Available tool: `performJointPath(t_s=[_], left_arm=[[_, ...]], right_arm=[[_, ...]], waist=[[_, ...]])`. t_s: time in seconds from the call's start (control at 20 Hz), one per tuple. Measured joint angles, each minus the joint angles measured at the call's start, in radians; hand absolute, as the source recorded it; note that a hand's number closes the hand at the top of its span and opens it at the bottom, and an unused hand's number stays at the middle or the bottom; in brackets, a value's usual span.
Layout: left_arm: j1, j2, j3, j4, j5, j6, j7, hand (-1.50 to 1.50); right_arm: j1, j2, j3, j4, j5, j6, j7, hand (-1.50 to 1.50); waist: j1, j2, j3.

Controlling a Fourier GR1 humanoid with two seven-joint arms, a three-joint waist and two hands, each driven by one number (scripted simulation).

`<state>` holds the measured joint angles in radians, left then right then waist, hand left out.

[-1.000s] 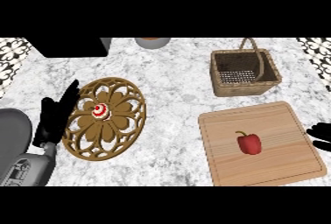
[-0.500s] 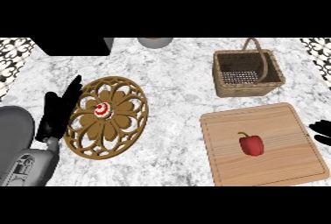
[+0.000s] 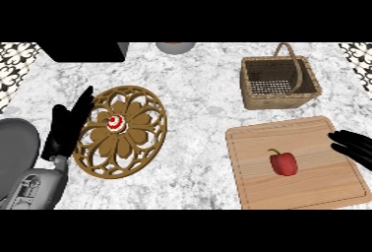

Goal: Pick the bell pepper from the cutting board and place it in the basket

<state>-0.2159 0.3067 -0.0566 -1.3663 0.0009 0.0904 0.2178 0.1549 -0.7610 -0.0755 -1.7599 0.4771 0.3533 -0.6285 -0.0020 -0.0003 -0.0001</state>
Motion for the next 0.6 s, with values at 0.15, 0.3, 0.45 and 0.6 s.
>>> performJointPath(t_s=[0.15, 0.3, 0.45, 0.6], left_arm=[[-0.007, 0.005, 0.017, -0.011, -0.004, -0.022, 0.011, 0.0], [-0.001, -0.013, 0.018, -0.029, -0.018, -0.022, 0.027, 0.0], [0.015, -0.028, 0.028, -0.021, -0.034, -0.032, 0.005, 0.0], [0.011, -0.047, 0.029, -0.019, -0.052, -0.026, 0.007, 0.0]], right_arm=[[-0.027, 0.044, 0.021, 0.028, 0.044, 0.007, 0.001, -1.5], [-0.075, 0.094, 0.055, 0.093, 0.107, -0.004, -0.009, -1.5], [-0.101, 0.128, 0.058, 0.134, 0.15, -0.001, -0.025, -1.5], [-0.133, 0.177, 0.079, 0.185, 0.2, -0.029, -0.032, -1.5]], waist=[[0.001, 0.0, 0.0], [0.003, 0.001, 0.0], [0.003, 0.0, 0.0], [0.003, 0.001, 0.0]])
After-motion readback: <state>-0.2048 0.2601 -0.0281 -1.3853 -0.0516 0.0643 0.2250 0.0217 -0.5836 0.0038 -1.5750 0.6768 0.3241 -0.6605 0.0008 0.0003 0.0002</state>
